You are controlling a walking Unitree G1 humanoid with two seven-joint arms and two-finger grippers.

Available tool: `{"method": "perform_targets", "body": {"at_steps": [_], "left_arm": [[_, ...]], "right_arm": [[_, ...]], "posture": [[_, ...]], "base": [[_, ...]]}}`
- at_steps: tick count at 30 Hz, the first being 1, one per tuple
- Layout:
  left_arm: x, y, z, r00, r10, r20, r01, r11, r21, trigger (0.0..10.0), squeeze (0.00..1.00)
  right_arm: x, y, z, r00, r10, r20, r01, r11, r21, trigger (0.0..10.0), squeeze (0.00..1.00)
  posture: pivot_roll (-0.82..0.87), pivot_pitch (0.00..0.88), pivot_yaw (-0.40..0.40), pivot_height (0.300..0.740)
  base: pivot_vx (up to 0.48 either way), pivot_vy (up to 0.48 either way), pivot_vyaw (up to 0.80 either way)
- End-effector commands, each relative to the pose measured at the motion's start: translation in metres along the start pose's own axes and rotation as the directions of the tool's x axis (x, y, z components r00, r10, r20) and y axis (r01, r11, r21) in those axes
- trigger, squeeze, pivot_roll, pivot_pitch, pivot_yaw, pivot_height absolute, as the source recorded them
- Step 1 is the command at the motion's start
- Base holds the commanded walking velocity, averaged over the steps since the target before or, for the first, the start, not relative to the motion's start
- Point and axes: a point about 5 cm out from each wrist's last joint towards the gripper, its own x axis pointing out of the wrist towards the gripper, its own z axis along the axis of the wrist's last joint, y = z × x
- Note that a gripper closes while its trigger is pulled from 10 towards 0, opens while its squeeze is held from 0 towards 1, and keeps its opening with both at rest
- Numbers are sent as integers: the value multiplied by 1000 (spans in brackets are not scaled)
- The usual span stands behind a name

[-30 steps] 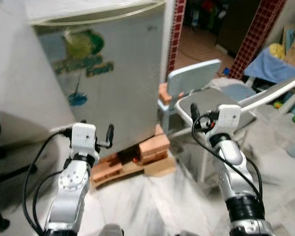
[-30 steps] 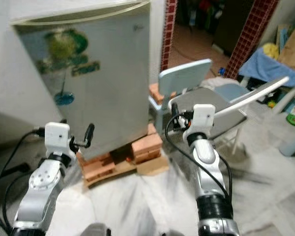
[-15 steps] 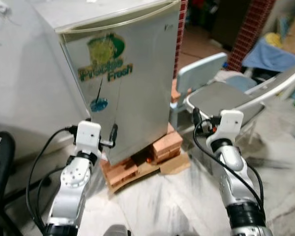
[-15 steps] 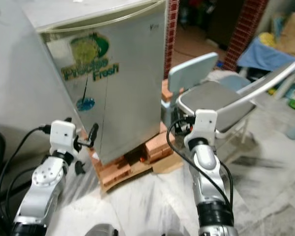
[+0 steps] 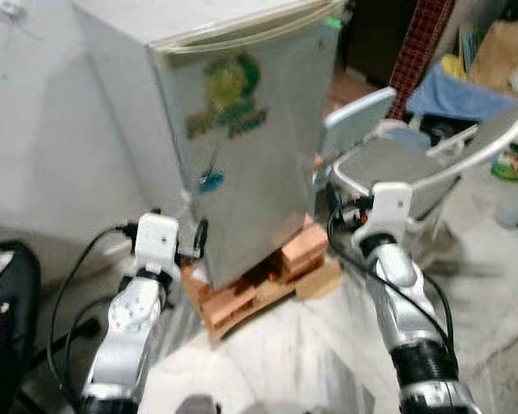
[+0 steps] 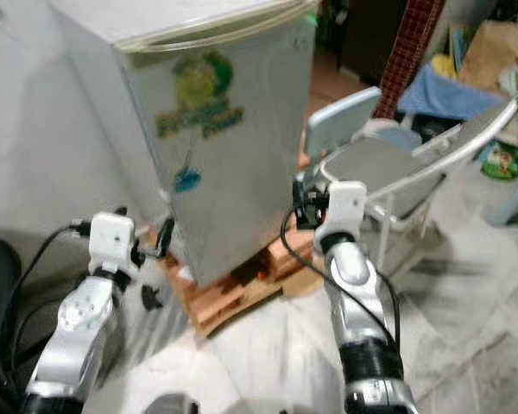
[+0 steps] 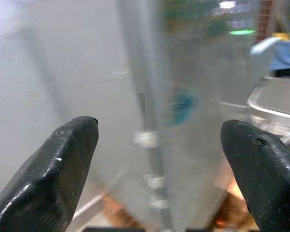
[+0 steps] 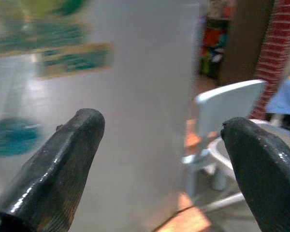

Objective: Restocking fridge

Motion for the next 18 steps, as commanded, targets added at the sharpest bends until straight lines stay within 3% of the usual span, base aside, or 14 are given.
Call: {"method": "perform_targets", "body": {"at_steps": [1,12,18], "left_arm": [[-1,6,1,1000,4,3,-4,1000,13,10000,0],[0,3,3,1000,-8,14,8,1000,4,10000,0],[-1,3,4,1000,-4,12,4,1000,-1,10000,0]], "right_arm": [[4,8,9,999,26,33,-26,1000,1,10000,0],[5,11,14,998,36,57,-35,999,-13,10000,0],[5,16,17,995,65,75,-61,997,-51,10000,0]], "posture": [[106,0,10,740],[103,0,11,740],[102,0,7,740]], "base": [[0,476,-800],[45,443,-707],[249,411,0]]}}
